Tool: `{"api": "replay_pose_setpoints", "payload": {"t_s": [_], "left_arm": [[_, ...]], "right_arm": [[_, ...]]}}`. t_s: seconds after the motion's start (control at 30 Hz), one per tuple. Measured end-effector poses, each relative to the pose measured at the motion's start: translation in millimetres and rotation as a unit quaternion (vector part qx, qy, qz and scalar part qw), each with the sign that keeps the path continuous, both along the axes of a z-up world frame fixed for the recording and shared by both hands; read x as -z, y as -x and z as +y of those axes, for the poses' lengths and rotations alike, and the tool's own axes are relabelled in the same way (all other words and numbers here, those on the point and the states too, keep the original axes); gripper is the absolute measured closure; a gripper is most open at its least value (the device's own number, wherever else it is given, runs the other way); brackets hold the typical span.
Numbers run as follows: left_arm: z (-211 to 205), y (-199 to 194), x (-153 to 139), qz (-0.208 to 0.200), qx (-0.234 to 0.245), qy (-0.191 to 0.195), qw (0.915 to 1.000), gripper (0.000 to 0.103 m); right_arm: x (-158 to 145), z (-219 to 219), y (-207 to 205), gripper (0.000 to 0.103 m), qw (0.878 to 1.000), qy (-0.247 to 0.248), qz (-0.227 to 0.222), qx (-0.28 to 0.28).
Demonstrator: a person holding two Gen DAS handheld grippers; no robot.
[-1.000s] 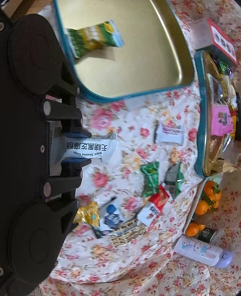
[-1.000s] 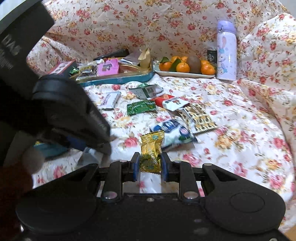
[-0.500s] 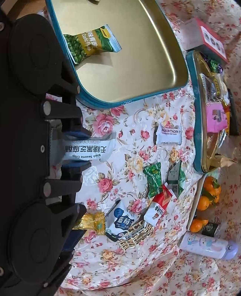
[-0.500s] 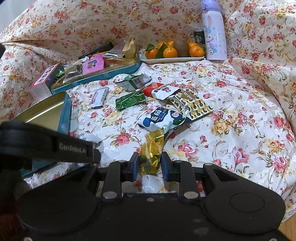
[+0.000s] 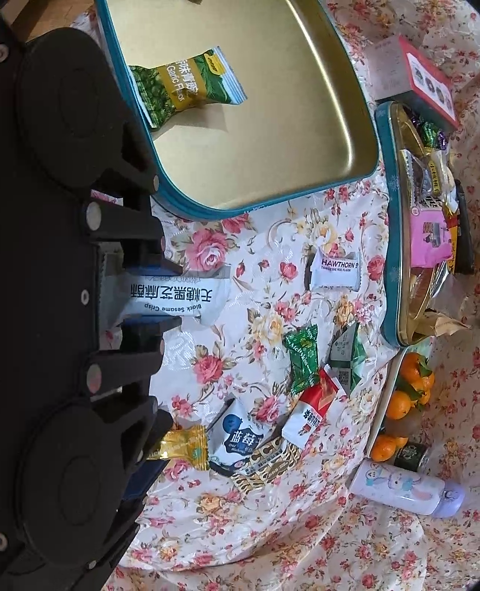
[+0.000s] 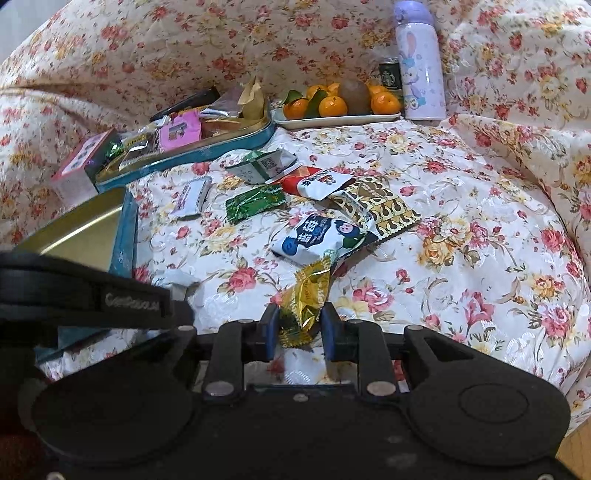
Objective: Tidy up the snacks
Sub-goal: 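Carry the white snack toward the tray with the left tool while the right tool grasps the gold candy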
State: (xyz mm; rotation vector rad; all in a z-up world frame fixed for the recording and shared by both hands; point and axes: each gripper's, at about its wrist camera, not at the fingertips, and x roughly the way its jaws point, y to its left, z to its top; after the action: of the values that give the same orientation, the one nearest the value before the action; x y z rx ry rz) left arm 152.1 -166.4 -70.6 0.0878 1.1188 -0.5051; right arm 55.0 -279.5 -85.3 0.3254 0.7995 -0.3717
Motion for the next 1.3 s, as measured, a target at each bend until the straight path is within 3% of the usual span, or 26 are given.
{"api": "replay_pose_setpoints", "payload": {"t_s": [0.1, 0.37, 0.53, 0.93, 1.1, 1.2, 1.3], "left_arm": [[5.6, 0.1, -4.6, 0.012, -0.002, 0.016, 0.9998, 0.076], [32.6, 10.6, -50.1, -0.032, 0.004, 0.044, 0.9985, 0.076], [68.9, 3.5, -71.8, -0.060, -0.017, 0.035, 0.9974, 0.076], [163.1, -23.1, -56.0, -0.069, -0.086, 0.006, 0.9939, 0.076], [185.8, -31.5, -45.5, -0.057, -0.105, 0.019, 0.9927, 0.076], [198.6, -34.7, -40.9, -0.037, -0.121, 0.046, 0.9909, 0.076], [206.2, -38.4, -39.6, -0.025, -0.134, 0.044, 0.9897, 0.076]], "right_arm": [[-4.4, -3.2, 2.4, 0.079, 1.000, 0.003, -0.004, 0.009], [-29.0, 2.2, 11.9, 0.079, 0.999, 0.028, -0.025, 0.015], [-42.2, 22.1, 12.6, 0.079, 0.999, 0.033, -0.035, -0.005], [-64.6, 89.8, -12.9, 0.079, 0.996, 0.029, -0.045, -0.077], [-69.1, 118.9, -25.2, 0.079, 0.992, 0.039, -0.042, -0.110], [-71.1, 134.4, -33.9, 0.079, 0.990, 0.046, -0.039, -0.127], [-71.6, 145.0, -42.2, 0.079, 0.988, 0.055, -0.035, -0.141]]}}
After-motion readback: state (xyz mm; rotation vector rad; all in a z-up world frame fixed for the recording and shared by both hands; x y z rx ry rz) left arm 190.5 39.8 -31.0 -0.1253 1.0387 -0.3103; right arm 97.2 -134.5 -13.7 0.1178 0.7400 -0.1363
